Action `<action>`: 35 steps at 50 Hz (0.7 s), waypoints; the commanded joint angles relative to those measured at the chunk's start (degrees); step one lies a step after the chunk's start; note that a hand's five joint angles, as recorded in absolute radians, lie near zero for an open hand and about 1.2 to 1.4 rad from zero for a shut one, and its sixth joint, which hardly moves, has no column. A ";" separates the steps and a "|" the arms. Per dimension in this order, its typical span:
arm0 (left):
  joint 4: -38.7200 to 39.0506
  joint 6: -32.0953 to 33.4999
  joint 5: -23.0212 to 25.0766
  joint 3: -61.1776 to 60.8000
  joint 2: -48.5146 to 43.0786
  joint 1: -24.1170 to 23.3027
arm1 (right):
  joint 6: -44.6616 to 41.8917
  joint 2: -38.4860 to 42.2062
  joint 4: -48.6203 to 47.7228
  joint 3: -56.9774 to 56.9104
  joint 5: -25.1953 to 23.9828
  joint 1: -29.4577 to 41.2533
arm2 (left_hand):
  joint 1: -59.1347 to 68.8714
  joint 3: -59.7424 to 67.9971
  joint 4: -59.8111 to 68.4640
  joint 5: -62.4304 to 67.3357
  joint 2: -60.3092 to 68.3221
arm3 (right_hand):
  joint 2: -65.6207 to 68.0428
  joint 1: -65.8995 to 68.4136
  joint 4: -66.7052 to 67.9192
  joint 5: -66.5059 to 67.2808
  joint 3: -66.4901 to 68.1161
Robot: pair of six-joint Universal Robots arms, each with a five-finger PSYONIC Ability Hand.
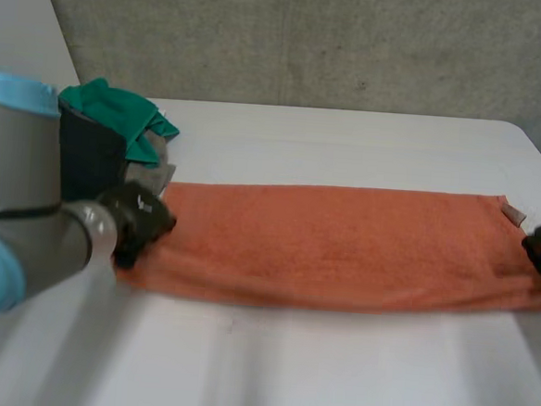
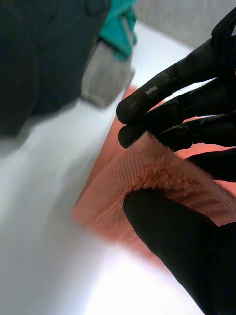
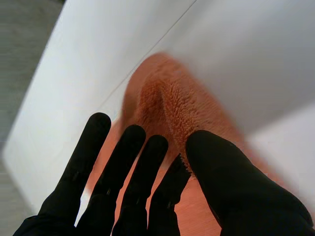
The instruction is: Fold the laundry.
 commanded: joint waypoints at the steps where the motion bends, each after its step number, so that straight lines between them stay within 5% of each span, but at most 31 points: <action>1: 3.80 -4.81 0.43 19.41 -15.33 2.51 | 8.04 6.96 -14.66 -7.72 1.49 3.39 | 13.88 11.83 11.50 12.56 11.37 | 12.80 15.70 11.43 12.34 11.98; 12: 3.44 -7.98 1.57 42.80 -32.39 1.64 | 11.04 19.27 -27.79 -19.68 8.09 8.23 | 13.88 11.83 11.50 12.56 11.37 | 12.80 15.70 11.43 12.34 11.98; 23: 10.30 -7.54 1.75 52.49 -40.32 1.55 | 12.62 29.99 -30.78 -31.19 10.99 10.34 | 13.88 11.83 11.50 12.56 11.37 | 12.80 15.70 11.43 12.34 11.98; 25: 11.18 -7.71 2.01 52.67 -41.02 1.37 | 13.23 31.49 -30.60 -32.34 11.08 10.87 | -11.33 -13.38 -13.72 -12.66 -13.84 | -22.87 -19.97 -24.24 -23.32 -23.69; 27: 11.88 -7.63 1.75 52.58 -41.02 1.11 | 13.58 32.02 -30.43 -32.61 11.25 11.30 | -53.68 -55.73 -56.06 -55.00 -56.19 | -57.20 -54.30 -58.57 -57.66 -58.02; 35: 15.05 -7.89 -0.79 49.07 -37.16 0.23 | 19.38 26.32 -23.76 -29.19 9.06 10.17 | -56.12 -58.17 -58.50 -57.44 -58.63 | -57.20 -54.30 -58.57 -57.66 -58.02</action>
